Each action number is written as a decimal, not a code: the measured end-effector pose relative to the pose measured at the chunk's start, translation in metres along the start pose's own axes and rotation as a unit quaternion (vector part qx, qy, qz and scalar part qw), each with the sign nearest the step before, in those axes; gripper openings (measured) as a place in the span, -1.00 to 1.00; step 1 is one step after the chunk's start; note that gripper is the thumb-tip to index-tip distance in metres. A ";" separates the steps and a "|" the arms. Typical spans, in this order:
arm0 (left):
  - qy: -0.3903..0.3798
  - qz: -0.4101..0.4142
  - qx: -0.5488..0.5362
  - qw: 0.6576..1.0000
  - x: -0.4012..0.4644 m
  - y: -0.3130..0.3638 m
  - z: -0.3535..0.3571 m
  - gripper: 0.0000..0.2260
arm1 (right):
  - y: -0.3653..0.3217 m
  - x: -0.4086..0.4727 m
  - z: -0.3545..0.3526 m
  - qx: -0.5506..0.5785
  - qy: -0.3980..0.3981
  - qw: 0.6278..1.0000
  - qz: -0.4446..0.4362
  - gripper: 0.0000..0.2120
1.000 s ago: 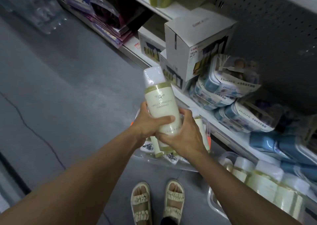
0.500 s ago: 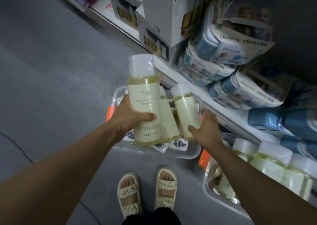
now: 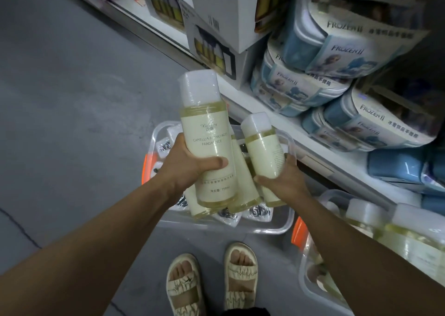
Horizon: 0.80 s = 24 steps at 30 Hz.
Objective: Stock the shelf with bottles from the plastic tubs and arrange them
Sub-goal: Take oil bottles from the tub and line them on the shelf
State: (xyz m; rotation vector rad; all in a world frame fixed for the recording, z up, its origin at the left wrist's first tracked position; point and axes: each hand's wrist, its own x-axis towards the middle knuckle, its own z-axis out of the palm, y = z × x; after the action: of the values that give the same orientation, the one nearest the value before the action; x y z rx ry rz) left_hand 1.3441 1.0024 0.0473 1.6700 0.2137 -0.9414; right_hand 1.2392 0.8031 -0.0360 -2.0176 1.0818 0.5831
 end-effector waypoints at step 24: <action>0.002 -0.007 0.024 1.000 -0.026 -0.007 -0.004 -0.28 | -0.018 -0.024 -0.030 0.006 0.116 0.993 -0.039 -0.23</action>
State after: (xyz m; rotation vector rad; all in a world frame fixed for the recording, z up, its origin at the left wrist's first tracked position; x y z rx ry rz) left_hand 1.3248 1.0164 0.0602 1.7163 0.2077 -0.9612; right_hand 1.2426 0.7970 0.0057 -2.1455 1.1316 0.3072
